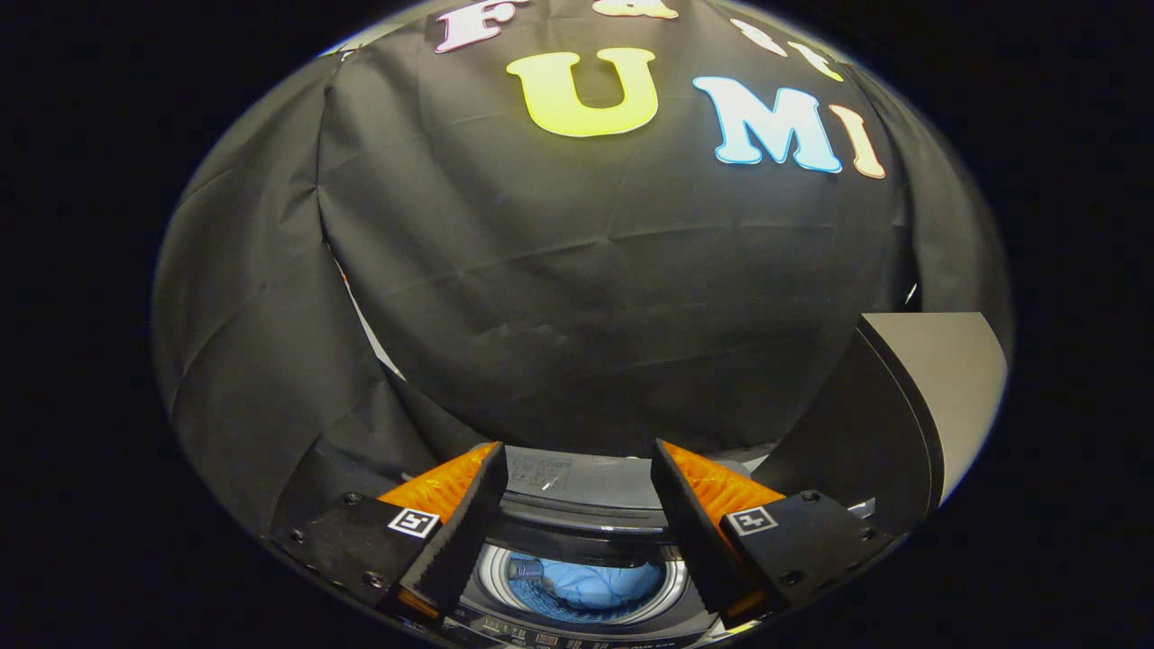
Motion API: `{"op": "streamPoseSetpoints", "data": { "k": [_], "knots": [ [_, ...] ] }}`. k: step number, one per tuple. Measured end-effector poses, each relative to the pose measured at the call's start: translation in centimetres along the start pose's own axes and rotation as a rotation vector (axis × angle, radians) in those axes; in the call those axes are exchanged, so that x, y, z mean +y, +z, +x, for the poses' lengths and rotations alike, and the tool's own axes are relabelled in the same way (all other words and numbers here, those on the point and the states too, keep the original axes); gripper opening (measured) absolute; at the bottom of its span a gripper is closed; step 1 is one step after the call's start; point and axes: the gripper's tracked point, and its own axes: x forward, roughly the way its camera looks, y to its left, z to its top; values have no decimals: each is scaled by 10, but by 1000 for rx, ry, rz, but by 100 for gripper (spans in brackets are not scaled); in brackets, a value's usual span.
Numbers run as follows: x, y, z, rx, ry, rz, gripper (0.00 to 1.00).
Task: Put the clothes into the washing machine and then close the washing machine lid.
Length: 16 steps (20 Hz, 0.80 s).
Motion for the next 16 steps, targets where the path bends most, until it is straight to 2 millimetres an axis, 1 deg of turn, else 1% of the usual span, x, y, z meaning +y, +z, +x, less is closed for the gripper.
{"op": "streamPoseSetpoints", "data": {
  "k": [3,6,10,14,16],
  "knots": [
    [1,-5,-6,-32,-12,-4,100],
    [1,-18,-9,-52,-12,-11,100],
    [4,-30,-17,-67,-12,-19,99],
    [5,-45,-23,-67,-14,-12,99],
    [6,-59,-29,-75,-13,-6,99]
  ]
}}
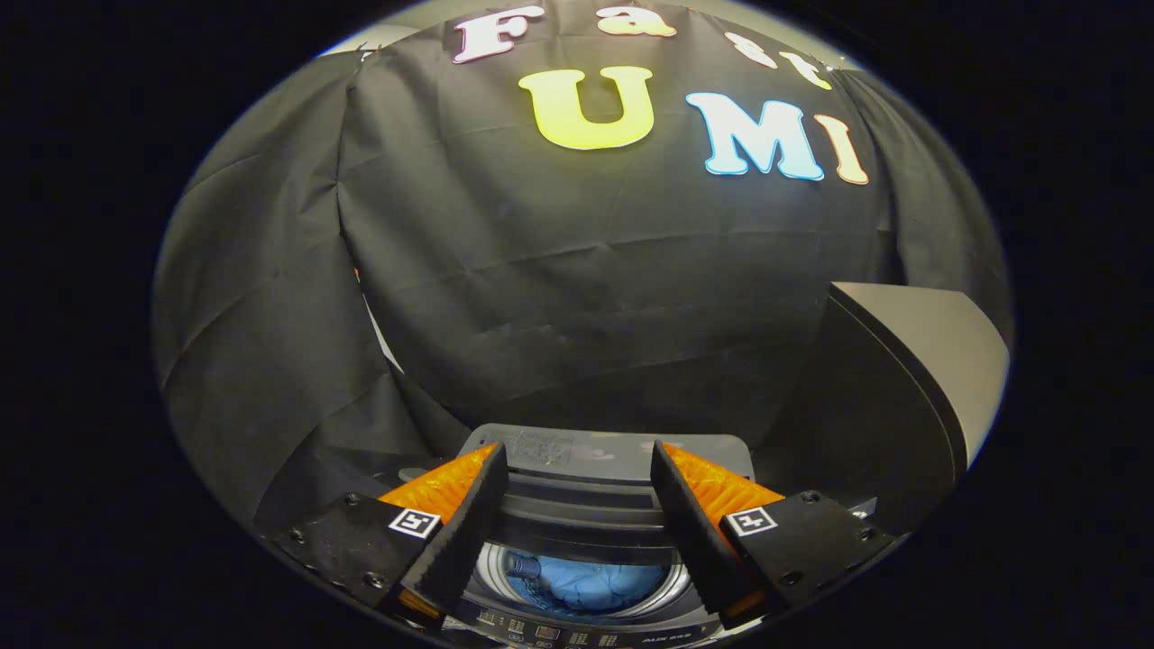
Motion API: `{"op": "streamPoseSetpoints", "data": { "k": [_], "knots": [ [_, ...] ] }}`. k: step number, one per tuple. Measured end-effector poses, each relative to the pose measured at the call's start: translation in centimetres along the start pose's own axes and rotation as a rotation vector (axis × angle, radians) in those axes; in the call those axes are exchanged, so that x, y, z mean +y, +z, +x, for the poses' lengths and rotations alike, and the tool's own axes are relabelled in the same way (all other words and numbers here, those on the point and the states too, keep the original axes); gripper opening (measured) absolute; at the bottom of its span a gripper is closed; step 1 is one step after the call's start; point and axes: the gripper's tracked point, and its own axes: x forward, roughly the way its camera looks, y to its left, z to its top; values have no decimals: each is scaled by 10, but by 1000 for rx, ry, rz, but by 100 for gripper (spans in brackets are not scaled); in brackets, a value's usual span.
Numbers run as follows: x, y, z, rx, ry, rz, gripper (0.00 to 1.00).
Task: Put the clothes into the washing machine and then close the washing machine lid.
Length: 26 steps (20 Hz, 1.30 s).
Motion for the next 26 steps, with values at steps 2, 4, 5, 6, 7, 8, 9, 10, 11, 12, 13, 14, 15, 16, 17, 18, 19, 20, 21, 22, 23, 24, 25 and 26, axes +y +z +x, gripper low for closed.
{"op": "streamPoseSetpoints", "data": {
  "k": [2,4,5,6,7,8,9,10,11,12,13,14,15,16,17,18,19,20,21,22,23,24,25,26],
  "knots": [
    [1,-26,-8,13,2,12,98],
    [0,-50,-19,22,1,17,98],
    [0,-58,-26,16,7,6,98],
    [3,-65,-33,14,18,-13,98],
    [2,-69,-42,1,26,-30,98],
    [-1,-71,-54,-19,38,-40,98],
    [-2,-71,-66,-40,59,-39,98],
    [-4,-71,-80,-55,79,-35,98],
    [-10,-73,-93,-68,94,-35,98],
    [-21,-71,-110,-85,98,-40,98],
    [-34,-69,-126,-107,100,-49,98],
    [-50,-68,-144,-130,95,-60,98],
    [-68,-68,-162,-159,95,-70,98],
    [-86,-70,-180,-179,91,-76,98],
    [-105,-69,-198,-193,86,-76,98],
    [-123,-76,-217,-203,90,-67,98],
    [-141,-77,-240,-237,97,-56,98],
    [-159,-78,-262,-275,100,-50,98],
    [-178,-83,-280,-299,100,-48,98],
    [-195,-91,-297,-307,99,-51,98],
    [-212,-98,-313,-322,90,-64,98],
    [-229,-103,-331,-349,76,-79,98],
    [-242,-108,-348,-375,73,-92,98],
    [-253,-115,-362,-390,69,-101,98]
  ]
}}
